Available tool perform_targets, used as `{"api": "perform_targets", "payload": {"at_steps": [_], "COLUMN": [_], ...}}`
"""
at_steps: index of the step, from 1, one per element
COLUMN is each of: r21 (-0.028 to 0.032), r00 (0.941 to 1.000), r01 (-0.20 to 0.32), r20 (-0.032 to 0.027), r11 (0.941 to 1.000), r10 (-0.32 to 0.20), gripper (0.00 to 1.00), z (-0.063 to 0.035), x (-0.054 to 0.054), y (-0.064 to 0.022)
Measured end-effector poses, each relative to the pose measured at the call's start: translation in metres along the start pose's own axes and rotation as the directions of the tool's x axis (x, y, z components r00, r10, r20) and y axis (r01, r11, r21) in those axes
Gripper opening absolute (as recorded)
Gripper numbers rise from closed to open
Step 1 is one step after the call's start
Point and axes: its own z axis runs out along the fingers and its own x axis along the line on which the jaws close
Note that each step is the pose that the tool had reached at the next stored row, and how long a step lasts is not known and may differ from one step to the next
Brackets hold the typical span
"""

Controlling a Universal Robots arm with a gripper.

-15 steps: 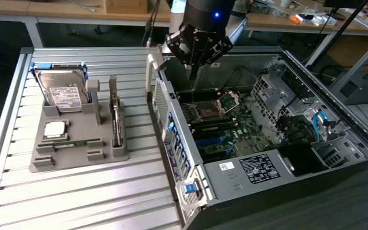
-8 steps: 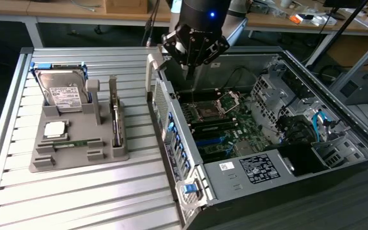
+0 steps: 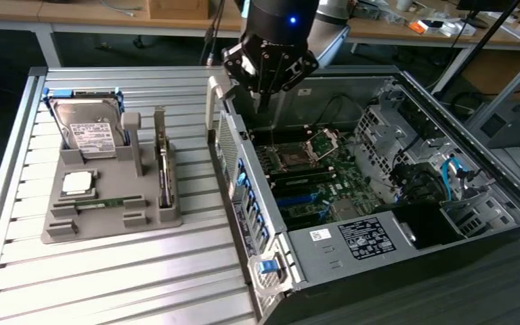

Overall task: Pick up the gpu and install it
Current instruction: 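Reach for the gpu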

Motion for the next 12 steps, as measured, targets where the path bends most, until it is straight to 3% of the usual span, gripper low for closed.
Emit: {"api": "perform_targets", "payload": {"at_steps": [12], "r21": [0.0001], "r00": [1.0000], "r01": [0.000], "r20": [0.0000], "r11": [1.0000], "r10": [0.000], "gripper": [0.11], "z": [-0.0003], "x": [0.0103], "y": [-0.0008]}}
